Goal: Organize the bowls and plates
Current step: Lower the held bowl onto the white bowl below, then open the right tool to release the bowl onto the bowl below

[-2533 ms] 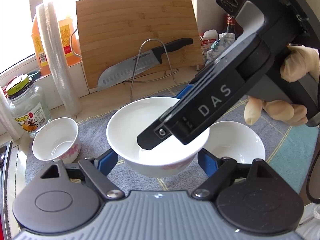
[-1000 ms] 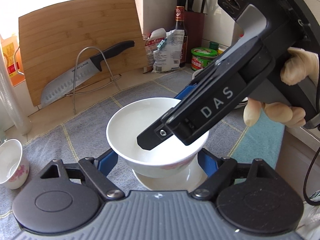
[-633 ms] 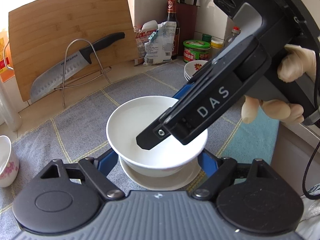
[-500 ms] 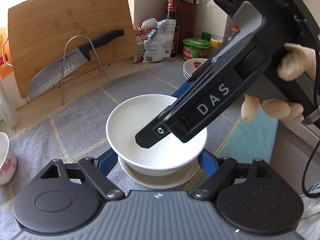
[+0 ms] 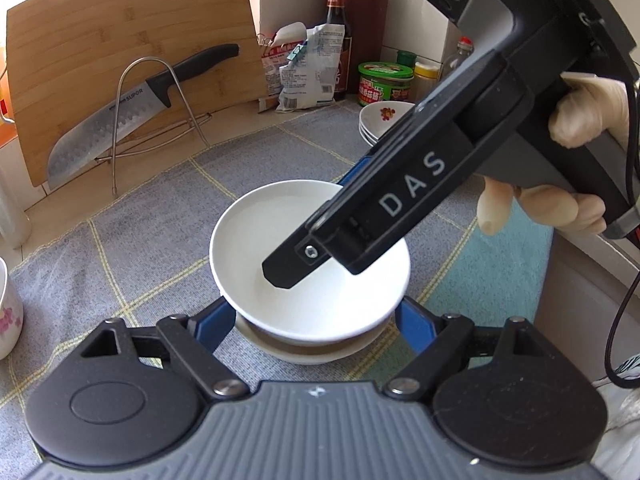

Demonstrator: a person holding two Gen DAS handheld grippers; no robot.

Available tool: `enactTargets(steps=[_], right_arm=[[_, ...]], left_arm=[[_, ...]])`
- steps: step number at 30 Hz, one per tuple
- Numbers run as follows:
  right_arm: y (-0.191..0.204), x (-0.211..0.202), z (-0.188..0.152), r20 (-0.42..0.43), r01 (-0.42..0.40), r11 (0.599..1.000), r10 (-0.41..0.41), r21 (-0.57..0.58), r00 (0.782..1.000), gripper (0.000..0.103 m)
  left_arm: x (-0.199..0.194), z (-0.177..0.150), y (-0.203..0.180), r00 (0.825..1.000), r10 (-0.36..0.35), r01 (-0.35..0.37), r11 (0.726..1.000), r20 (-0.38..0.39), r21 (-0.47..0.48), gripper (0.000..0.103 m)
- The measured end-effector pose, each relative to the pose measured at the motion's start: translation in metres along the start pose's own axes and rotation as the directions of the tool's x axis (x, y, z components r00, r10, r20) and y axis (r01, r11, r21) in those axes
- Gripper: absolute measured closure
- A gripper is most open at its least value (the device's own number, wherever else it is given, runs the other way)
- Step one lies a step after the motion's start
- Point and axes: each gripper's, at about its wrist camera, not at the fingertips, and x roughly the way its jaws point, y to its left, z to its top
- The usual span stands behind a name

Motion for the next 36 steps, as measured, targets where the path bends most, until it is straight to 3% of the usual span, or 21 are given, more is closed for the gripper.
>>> enactTargets(steps=[21, 29, 36], right_arm=[[-0.001, 0.000, 0.000, 0.005, 0.000, 1.000, 0.000, -0.004, 1.000, 0.019], [0.001, -0.004, 0.002, 0.043, -0.006, 1.000, 0.007, -0.007, 0.999, 0.001], [-0.012, -0.011, 0.005, 0.081, 0.020, 0.999, -0.024, 0.047, 0.996, 0.000]], left_arm=[[-0.003, -0.003, -0.003, 1.000, 0.006, -0.006, 1.000, 0.005, 0.015, 0.015], [-0.023, 0.002, 0.005, 0.997, 0.027, -0.026, 1.000, 0.076, -0.012, 0.007], [-0.027, 0.007, -0.003, 0.992, -0.030, 0.027, 0.999, 0.122, 0.021, 0.005]])
